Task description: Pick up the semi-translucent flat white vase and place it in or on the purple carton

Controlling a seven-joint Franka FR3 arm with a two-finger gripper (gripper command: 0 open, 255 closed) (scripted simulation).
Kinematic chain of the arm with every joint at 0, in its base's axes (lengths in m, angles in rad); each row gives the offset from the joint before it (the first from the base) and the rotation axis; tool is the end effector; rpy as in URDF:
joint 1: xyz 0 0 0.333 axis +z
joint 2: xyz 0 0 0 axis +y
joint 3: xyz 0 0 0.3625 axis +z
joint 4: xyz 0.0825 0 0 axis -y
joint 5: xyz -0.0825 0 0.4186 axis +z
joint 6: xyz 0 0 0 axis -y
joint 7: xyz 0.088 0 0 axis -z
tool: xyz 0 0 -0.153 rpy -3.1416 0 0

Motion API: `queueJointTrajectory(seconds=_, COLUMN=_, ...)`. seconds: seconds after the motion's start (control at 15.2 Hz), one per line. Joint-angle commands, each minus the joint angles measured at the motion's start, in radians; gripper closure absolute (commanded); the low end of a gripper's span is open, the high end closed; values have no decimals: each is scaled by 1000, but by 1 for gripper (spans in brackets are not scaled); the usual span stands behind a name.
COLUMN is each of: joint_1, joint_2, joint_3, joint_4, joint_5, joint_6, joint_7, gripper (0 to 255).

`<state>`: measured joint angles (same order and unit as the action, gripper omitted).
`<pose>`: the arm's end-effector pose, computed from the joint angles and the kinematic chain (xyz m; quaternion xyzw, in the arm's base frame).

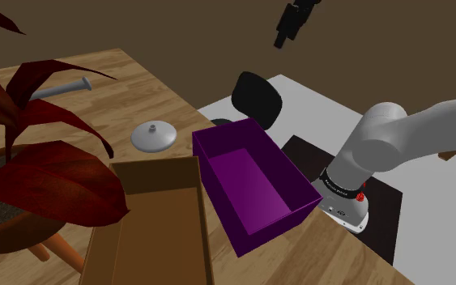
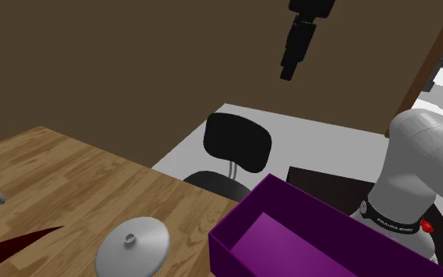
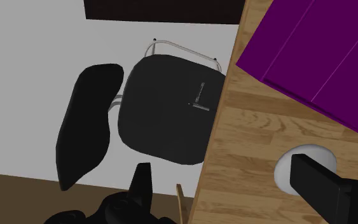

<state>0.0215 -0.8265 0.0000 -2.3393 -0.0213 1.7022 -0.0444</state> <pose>0.3176 0.0038 0.6122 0.9949 0.0332 0.0944 0.0117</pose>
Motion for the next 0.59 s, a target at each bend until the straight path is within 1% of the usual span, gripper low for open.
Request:
queueJointTrajectory(seconds=0.0, joint_1=0, joint_2=0, joint_3=0, joint_4=0, joint_5=0, joint_6=0, joint_7=0, gripper=0)
queueJointTrajectory(seconds=0.53, joint_1=28, joint_2=173, joint_3=136, joint_4=-23, joint_5=50, joint_6=182, joint_7=153, gripper=0)
